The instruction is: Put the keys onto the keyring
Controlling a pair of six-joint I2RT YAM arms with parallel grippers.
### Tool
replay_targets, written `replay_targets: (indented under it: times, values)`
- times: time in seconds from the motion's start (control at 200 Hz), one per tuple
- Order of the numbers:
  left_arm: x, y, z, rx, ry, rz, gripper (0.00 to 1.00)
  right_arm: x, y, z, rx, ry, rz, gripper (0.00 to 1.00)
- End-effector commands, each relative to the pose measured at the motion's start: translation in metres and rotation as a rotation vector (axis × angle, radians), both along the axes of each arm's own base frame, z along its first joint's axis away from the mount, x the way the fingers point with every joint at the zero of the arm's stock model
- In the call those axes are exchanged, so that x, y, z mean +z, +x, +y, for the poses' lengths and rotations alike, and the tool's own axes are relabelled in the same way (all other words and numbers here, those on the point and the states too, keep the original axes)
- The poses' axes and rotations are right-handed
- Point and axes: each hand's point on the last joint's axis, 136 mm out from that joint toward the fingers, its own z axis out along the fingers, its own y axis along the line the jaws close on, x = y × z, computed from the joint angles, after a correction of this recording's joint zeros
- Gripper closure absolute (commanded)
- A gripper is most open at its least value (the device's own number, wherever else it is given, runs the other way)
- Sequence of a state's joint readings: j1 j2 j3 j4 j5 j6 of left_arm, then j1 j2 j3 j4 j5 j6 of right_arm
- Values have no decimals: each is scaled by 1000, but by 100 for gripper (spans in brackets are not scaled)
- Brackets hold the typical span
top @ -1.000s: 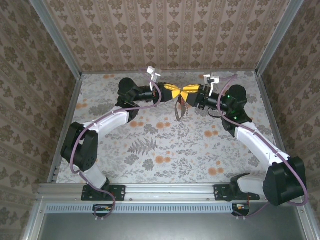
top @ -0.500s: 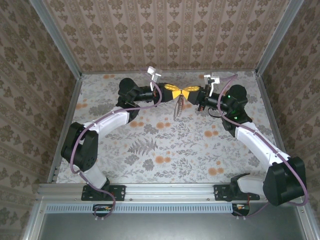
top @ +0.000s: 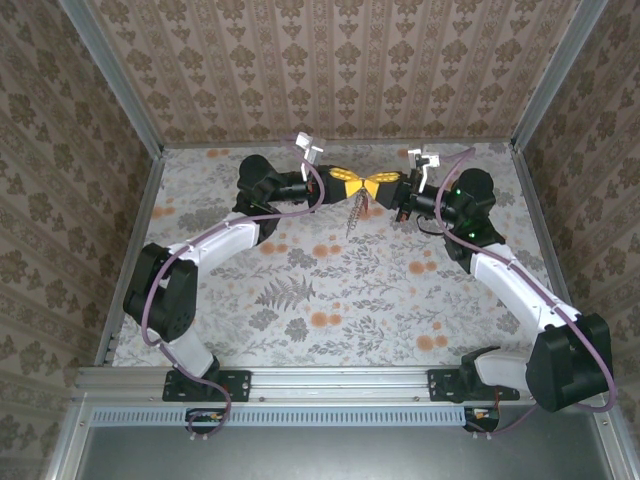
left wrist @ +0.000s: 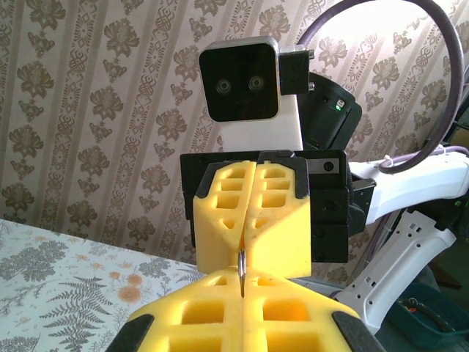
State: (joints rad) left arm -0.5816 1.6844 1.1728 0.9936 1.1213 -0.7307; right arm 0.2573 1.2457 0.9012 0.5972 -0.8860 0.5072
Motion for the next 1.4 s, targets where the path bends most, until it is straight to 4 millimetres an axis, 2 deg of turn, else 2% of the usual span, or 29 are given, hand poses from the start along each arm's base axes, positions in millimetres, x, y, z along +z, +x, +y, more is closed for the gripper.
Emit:
replay_targets:
  times: [0.0, 0.05, 0.15, 0.3, 0.495, 0.69, 0.835, 1.16, 1.395]
  values:
    - [13, 4, 4, 18, -13, -50, 82, 13, -6, 3, 19, -31, -59, 100]
    - [11, 7, 9, 38, 0, -56, 73, 12, -4, 1, 12, -49, -59, 100]
    - [8, 8, 18, 63, 45, -84, 64, 7, -1, -1, -1, -94, -53, 100]
    - [-5, 0, 23, 71, 168, -135, 58, -1, 1, -4, -15, -173, -50, 100]
    - [-12, -2, 29, 82, 280, -191, 56, -7, 6, -4, -9, -259, -42, 100]
    - [-16, 5, 33, 84, 333, -205, 55, -3, 5, -2, 20, -306, -51, 100]
    - [-22, 10, 35, 72, 361, -191, 53, -9, 3, -2, 38, -356, -38, 100]
    - [-29, 13, 31, 23, 389, -163, 51, -17, 2, -3, 70, -433, -21, 100]
    - [-33, 12, 26, -14, 411, -146, 50, -16, -1, -2, 87, -446, -33, 100]
